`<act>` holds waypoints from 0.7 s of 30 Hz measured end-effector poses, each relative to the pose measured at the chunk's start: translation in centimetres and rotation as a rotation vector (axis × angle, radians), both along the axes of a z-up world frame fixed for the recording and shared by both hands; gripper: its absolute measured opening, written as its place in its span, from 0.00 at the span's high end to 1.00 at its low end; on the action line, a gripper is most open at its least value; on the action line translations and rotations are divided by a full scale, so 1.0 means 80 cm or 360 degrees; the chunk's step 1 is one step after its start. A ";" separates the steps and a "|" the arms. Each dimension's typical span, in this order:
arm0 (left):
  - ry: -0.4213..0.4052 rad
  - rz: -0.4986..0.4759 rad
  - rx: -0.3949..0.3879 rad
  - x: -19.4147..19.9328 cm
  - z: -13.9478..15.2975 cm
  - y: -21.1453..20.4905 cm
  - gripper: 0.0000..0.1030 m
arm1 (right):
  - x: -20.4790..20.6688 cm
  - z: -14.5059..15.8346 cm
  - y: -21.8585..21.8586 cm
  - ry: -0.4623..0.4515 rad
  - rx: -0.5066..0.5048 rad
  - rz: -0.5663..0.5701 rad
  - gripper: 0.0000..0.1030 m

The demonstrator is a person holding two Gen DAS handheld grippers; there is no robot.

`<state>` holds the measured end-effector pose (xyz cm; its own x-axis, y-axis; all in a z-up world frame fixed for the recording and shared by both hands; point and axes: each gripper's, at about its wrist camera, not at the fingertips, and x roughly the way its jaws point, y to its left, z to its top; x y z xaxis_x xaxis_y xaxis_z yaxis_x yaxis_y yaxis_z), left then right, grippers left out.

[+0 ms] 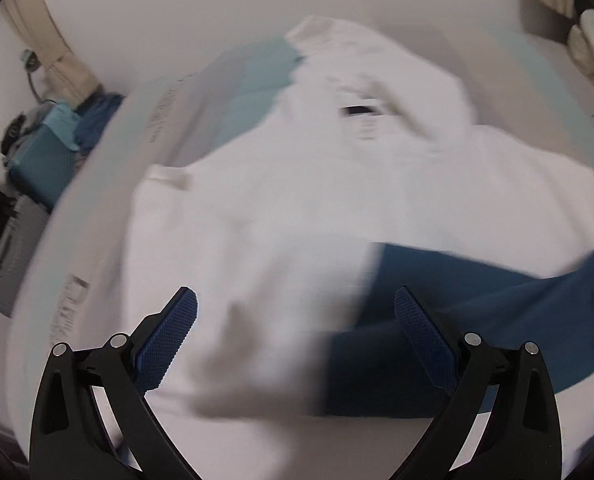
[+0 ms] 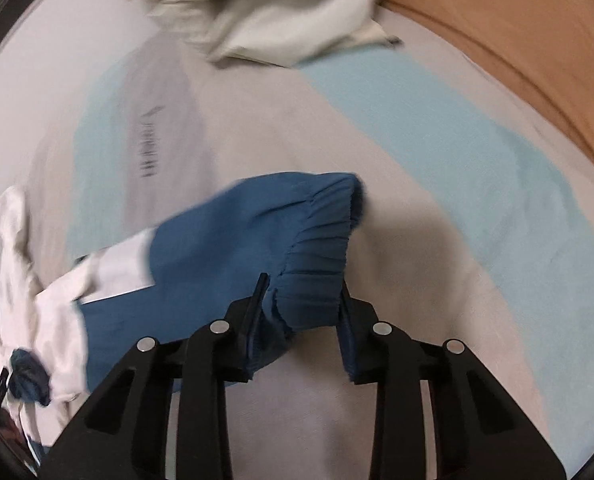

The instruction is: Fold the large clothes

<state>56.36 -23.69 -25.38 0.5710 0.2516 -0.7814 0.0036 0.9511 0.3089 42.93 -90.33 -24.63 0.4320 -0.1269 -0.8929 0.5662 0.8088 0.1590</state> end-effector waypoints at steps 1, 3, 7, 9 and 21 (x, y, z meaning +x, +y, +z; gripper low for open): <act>0.0004 0.0005 0.0018 0.002 -0.001 0.014 0.06 | 0.008 0.013 0.024 -0.0022 -0.0020 0.0051 0.74; 0.0016 0.0022 0.0048 0.009 -0.005 0.045 0.06 | 0.025 0.038 0.077 -0.0065 -0.0036 0.0156 0.74; 0.0043 0.0054 0.0074 0.028 -0.021 0.090 0.06 | 0.065 0.078 0.184 -0.0129 -0.0048 0.0360 0.74; 0.0062 0.0070 0.0079 0.036 -0.029 0.108 0.06 | 0.084 0.093 0.237 -0.0155 -0.0036 0.0446 0.74; 0.0150 -0.0062 -0.0081 0.064 -0.022 0.202 0.05 | 0.199 0.123 0.601 -0.0205 0.0089 0.0767 0.75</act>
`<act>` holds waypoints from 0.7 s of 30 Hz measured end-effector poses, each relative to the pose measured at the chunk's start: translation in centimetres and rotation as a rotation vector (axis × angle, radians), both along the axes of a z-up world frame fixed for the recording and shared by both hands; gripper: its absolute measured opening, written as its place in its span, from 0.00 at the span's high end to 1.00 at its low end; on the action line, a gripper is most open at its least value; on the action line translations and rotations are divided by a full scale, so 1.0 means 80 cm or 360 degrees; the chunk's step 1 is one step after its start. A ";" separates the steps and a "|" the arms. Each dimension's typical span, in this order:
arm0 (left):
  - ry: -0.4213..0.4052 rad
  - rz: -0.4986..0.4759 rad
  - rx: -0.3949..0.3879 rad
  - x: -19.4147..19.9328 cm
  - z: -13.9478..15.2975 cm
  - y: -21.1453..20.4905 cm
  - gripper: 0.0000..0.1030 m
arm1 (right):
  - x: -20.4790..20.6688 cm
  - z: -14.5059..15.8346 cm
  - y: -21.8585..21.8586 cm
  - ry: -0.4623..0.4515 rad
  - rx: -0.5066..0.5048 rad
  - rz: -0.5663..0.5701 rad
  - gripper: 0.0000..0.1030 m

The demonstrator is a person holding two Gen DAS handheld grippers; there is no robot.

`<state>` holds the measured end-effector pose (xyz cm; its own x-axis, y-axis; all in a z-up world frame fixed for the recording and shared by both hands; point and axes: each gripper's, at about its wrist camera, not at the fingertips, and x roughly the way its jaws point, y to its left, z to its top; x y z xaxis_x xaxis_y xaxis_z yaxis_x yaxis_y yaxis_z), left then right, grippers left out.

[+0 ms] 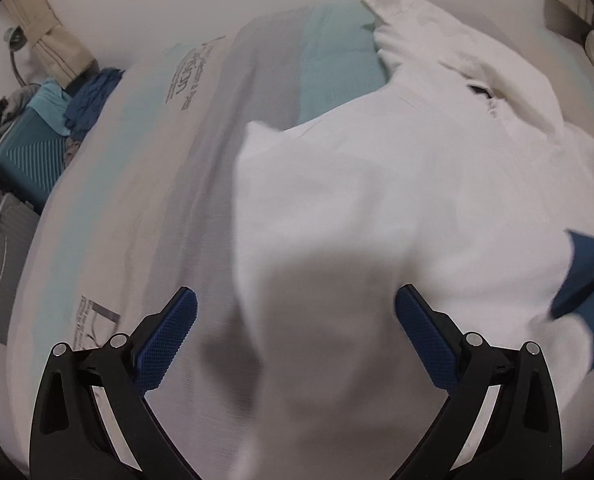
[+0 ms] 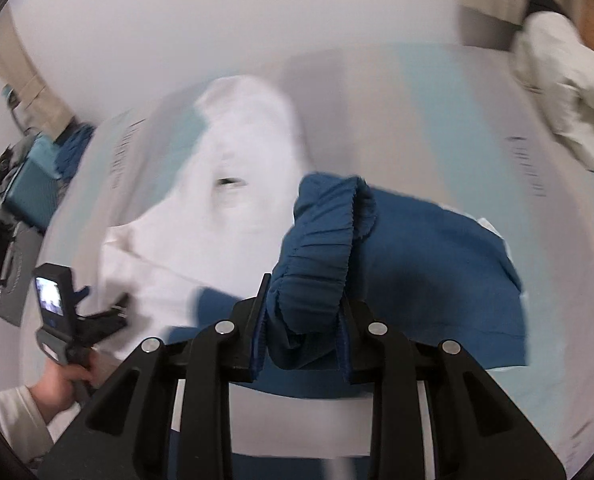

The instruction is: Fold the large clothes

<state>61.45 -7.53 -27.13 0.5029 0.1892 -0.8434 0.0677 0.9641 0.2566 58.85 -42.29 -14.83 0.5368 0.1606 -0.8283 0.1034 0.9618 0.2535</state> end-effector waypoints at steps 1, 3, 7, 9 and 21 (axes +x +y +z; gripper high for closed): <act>0.0022 0.0026 0.0008 0.003 -0.003 0.011 0.05 | 0.011 -0.003 0.032 0.0003 0.0012 0.0022 0.75; 0.0046 0.0105 -0.0049 0.011 -0.002 0.043 0.05 | 0.032 -0.010 0.093 0.0019 0.0040 0.0069 0.76; 0.0011 0.0160 -0.0190 0.017 0.020 0.098 0.06 | 0.061 -0.024 0.185 0.0057 0.0031 0.0155 0.77; -0.0030 0.0135 -0.0243 0.011 0.038 0.122 0.06 | 0.070 -0.028 0.226 0.0071 0.0025 0.0205 0.77; -0.0124 0.0105 -0.0307 -0.050 0.080 0.239 0.06 | 0.091 -0.100 0.384 0.0221 -0.0077 0.0367 0.89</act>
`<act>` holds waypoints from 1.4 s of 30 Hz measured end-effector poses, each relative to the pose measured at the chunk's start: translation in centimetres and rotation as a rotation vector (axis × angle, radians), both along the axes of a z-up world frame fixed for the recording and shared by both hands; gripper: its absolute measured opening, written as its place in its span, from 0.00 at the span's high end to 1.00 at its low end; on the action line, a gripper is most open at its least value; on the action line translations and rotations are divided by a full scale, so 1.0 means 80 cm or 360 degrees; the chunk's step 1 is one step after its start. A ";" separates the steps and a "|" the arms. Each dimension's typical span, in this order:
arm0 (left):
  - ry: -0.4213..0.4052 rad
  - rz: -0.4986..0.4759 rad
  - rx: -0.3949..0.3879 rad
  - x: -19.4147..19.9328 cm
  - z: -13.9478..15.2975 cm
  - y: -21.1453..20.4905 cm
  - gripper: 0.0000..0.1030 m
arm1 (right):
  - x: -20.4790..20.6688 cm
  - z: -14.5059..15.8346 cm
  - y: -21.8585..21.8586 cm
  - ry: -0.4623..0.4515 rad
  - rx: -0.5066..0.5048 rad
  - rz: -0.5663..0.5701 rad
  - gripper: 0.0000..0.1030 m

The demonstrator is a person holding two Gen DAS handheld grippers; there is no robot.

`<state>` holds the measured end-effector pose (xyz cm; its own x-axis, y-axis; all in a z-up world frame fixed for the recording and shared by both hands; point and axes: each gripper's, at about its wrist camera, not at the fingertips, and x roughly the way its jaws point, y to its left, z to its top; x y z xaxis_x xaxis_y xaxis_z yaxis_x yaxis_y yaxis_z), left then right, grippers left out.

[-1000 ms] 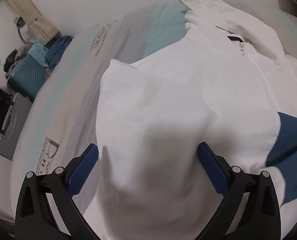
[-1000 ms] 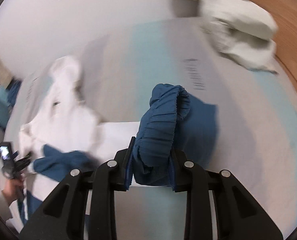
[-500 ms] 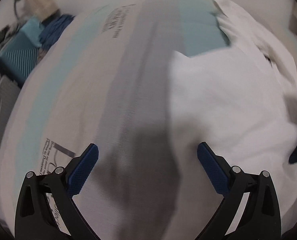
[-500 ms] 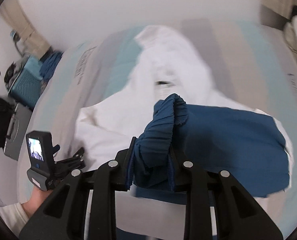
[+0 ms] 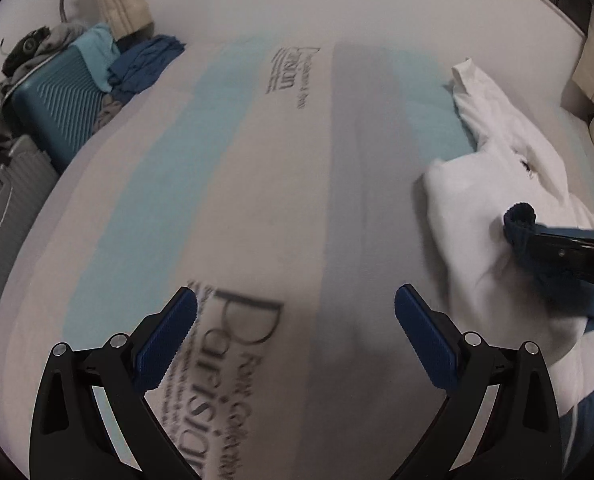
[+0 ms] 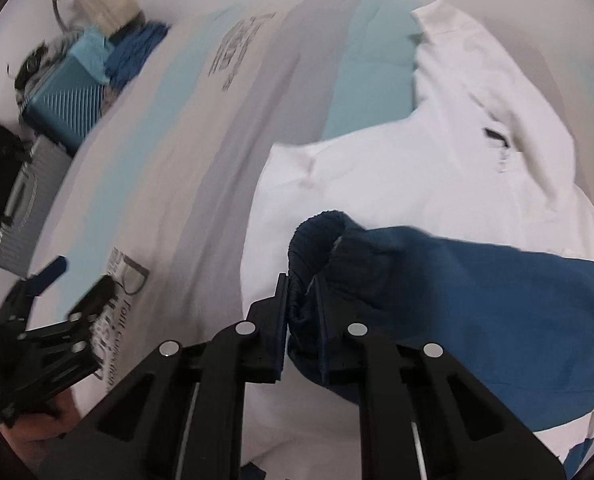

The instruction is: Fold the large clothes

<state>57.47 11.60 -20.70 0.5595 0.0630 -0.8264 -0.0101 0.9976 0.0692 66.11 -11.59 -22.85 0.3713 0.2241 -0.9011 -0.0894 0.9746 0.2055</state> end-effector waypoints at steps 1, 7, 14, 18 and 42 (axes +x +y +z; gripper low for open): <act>0.0012 0.0007 0.0004 -0.004 -0.004 0.007 0.06 | 0.002 -0.010 0.004 0.0024 -0.0004 -0.0003 0.89; 0.0052 0.0070 -0.0028 -0.016 -0.024 0.035 0.06 | -0.001 -0.033 0.009 0.0054 -0.0003 -0.0003 0.90; 0.0066 0.0072 -0.0057 -0.018 -0.032 0.040 0.06 | -0.002 -0.024 0.042 0.0012 0.0028 0.0094 0.91; 0.0072 0.0056 -0.0060 -0.015 -0.032 0.035 0.06 | 0.005 -0.039 0.063 0.0045 0.0013 0.0109 0.91; 0.0083 0.0134 -0.0041 -0.014 -0.020 0.020 0.06 | 0.019 -0.089 0.082 0.0195 0.0142 0.0279 0.35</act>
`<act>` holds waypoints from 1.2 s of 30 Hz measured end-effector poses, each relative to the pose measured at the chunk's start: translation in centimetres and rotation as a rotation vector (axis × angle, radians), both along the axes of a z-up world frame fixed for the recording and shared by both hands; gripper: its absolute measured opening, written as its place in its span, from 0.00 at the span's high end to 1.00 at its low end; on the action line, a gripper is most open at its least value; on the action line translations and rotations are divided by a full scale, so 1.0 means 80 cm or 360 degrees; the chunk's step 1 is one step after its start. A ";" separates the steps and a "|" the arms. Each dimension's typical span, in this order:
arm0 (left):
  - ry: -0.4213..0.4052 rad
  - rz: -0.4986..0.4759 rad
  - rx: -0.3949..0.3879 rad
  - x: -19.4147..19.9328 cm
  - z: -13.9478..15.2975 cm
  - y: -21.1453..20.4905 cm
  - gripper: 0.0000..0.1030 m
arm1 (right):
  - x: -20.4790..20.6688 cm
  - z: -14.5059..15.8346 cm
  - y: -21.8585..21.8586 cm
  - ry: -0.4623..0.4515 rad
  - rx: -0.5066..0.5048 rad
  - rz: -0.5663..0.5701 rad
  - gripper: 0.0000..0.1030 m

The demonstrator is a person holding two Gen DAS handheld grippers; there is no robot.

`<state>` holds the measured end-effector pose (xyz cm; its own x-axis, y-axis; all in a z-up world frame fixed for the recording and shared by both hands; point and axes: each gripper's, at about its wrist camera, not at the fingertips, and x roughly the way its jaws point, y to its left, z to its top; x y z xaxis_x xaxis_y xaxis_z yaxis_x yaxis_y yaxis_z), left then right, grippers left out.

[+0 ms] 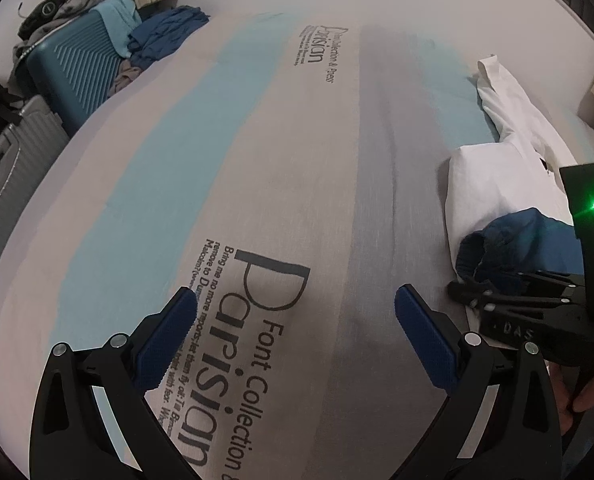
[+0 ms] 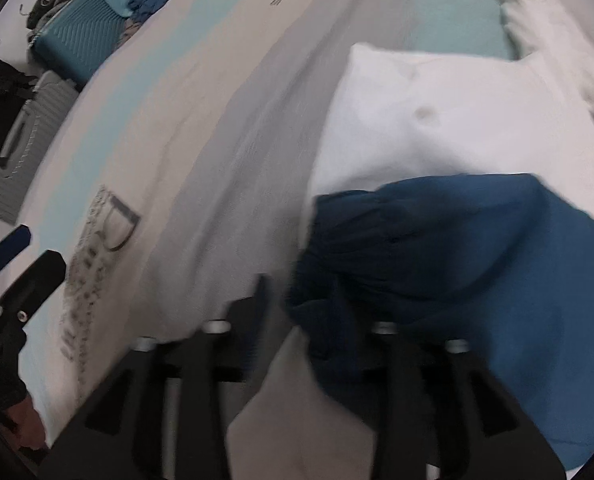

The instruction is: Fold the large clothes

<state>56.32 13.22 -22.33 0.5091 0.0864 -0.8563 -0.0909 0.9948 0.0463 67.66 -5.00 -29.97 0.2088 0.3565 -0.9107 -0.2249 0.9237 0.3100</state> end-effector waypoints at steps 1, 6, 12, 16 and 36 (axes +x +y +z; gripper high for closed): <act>0.0003 0.0004 0.0001 -0.001 0.001 0.000 0.06 | 0.002 0.002 -0.001 0.0044 0.0086 0.0017 0.22; -0.0011 0.0028 0.0029 -0.007 0.009 -0.003 0.06 | 0.005 0.029 -0.017 0.0088 0.0285 0.0053 0.18; -0.0022 0.0043 0.0022 -0.001 0.028 -0.023 0.06 | -0.018 0.083 -0.066 0.0042 0.0431 0.0083 0.18; -0.0040 -0.0088 -0.0061 0.027 0.054 -0.063 0.06 | -0.041 0.133 -0.141 -0.0085 0.0359 0.0095 0.18; -0.0078 -0.0747 -0.0060 0.313 0.028 -0.330 0.06 | 0.148 0.121 -0.499 -0.0399 -0.0260 -0.0297 0.16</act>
